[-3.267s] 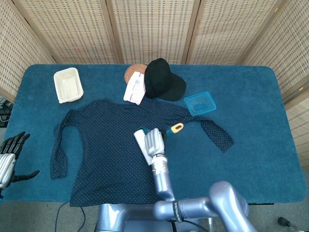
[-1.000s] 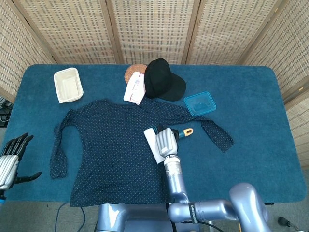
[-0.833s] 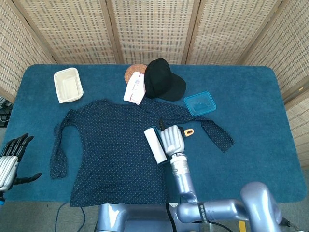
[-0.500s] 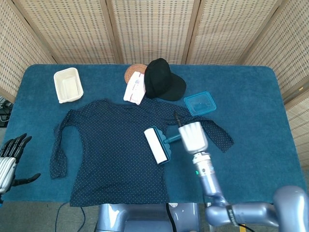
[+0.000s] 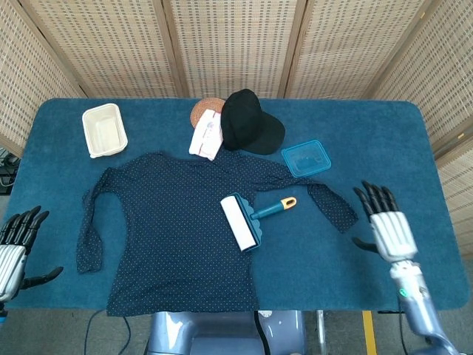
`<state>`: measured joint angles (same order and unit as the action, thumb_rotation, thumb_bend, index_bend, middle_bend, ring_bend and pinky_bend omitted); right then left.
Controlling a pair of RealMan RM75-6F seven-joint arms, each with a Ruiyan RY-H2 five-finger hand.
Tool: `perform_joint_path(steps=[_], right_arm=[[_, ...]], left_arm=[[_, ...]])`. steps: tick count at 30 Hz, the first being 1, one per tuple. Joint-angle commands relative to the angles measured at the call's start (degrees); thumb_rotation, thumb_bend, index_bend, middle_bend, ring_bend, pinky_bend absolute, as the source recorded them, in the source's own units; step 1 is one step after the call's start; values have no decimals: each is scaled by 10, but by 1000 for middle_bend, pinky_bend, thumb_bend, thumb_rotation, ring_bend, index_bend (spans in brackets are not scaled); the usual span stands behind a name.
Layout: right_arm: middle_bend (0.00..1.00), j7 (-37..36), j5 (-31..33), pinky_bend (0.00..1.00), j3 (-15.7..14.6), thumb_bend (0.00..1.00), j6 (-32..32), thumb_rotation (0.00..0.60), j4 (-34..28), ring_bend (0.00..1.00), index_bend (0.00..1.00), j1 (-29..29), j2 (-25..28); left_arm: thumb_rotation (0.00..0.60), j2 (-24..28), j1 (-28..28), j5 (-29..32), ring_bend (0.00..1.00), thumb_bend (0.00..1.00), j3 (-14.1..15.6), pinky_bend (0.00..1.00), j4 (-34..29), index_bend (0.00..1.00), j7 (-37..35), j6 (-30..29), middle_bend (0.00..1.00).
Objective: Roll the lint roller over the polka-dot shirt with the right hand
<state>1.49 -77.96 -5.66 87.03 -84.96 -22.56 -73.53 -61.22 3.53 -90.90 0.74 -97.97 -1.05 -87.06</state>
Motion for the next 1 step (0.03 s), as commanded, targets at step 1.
perform_joint_path(steps=[1], right_arm=[[0, -3, -16, 0, -15, 0, 3, 600, 8, 0, 0, 32, 25]], left_arm=[[600, -4, -2, -7, 0, 0, 4, 0, -2, 0, 10, -2, 0]])
